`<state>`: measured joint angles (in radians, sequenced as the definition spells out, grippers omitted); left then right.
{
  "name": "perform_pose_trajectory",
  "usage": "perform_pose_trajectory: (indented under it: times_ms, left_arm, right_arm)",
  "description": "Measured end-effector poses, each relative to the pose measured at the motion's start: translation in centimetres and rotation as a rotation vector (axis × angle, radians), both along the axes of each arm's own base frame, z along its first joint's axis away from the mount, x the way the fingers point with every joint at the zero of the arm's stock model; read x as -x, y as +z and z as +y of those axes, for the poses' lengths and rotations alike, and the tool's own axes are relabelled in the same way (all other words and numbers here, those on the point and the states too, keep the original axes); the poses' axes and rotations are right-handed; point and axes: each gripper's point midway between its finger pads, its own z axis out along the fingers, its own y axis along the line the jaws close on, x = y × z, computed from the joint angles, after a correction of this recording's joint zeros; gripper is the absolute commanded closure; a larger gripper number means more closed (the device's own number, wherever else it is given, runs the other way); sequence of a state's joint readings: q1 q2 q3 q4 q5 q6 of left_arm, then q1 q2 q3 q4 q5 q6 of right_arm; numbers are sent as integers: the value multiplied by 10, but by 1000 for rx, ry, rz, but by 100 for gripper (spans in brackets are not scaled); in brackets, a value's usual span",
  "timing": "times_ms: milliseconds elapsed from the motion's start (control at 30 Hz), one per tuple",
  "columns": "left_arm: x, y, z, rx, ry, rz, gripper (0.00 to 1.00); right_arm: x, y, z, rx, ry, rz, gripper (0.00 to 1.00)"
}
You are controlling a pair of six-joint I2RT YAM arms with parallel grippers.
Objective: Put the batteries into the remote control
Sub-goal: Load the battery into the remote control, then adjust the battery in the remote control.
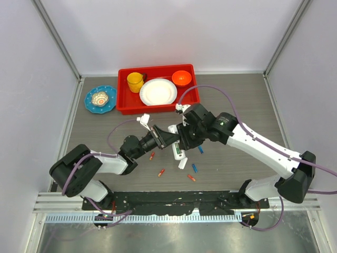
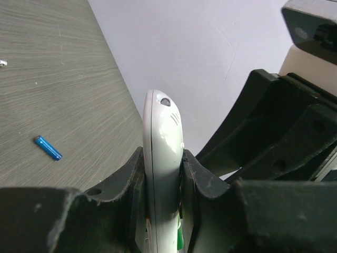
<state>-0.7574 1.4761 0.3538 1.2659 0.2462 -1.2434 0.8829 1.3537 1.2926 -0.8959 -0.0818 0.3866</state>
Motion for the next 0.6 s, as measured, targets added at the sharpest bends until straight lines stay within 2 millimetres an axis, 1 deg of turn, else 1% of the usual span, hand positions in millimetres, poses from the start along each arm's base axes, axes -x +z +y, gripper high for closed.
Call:
perform_pose_trajectory:
  times_ms: [100, 233, 333, 400, 433, 467, 533, 567, 600]
  left_arm:
    - [-4, 2, 4, 4, 9, -5, 100]
    - [-8, 2, 7, 5, 18, -6, 100]
    - [-8, 2, 8, 7, 14, -2, 100]
    - [-8, 1, 8, 13, 9, 11, 100]
    - [-8, -1, 8, 16, 5, 25, 100]
    - [-7, -2, 8, 16, -1, 35, 100]
    - [-7, -4, 8, 22, -11, 55, 100]
    - [-6, -3, 8, 26, -18, 60, 100]
    - [-4, -3, 8, 32, -28, 70, 100]
  right_arm:
    - [-3, 12, -3, -7, 2, -35, 60]
    - [0, 37, -5, -70, 9, -87, 60]
    - [0, 51, -6, -115, 8, -123, 61]
    - [-6, 59, -6, -152, -19, -180, 60]
    - [-9, 59, -9, -166, -38, -212, 59]
    - [-11, 58, -12, -180, -54, -238, 48]
    - [-12, 51, -20, -227, -95, -295, 40]
    - [-11, 45, -25, -248, -115, -313, 34]
    - [-8, 38, -31, -260, -129, -319, 33]
